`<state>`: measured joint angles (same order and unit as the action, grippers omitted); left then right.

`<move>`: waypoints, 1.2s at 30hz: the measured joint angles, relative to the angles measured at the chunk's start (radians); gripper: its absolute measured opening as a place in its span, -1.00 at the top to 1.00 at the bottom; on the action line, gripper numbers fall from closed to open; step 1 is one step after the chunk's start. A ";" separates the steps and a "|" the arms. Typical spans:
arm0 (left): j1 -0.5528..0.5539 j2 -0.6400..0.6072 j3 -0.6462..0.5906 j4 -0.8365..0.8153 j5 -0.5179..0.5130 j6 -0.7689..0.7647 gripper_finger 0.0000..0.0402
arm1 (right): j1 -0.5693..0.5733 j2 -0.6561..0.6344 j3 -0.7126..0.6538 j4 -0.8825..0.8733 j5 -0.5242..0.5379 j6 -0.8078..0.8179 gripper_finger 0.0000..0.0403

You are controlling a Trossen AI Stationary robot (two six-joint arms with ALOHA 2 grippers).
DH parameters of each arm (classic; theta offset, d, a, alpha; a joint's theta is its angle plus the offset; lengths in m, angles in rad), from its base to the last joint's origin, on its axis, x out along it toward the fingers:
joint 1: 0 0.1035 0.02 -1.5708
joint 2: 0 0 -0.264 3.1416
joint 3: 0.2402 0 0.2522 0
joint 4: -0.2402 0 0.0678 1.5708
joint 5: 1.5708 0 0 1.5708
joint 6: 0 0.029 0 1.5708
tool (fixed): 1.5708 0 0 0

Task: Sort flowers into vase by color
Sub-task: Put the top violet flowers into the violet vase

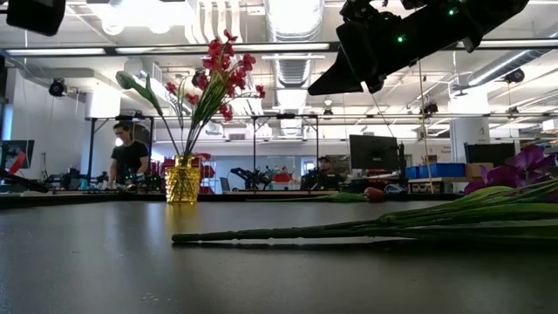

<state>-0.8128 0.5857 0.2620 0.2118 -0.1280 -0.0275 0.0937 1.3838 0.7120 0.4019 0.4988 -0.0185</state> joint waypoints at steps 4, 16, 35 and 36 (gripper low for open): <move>-0.007 0.076 -0.007 0.042 -0.013 -0.006 0.97 | 0.000 0.000 0.000 0.000 0.000 0.000 0.94; -0.009 0.166 -0.050 0.165 -0.013 -0.017 0.97 | 0.000 0.000 0.000 0.000 0.000 0.000 0.94; -0.073 0.166 -0.181 0.322 -0.149 -0.061 0.97 | 0.000 0.000 0.000 0.000 0.000 0.000 0.94; -0.079 0.168 -0.181 0.320 -0.160 -0.061 0.97 | 0.000 0.000 0.000 0.000 0.000 0.000 0.94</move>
<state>-0.8914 0.7537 0.0814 0.5318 -0.2876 -0.0884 0.0937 1.3838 0.7120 0.4023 0.4984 -0.0189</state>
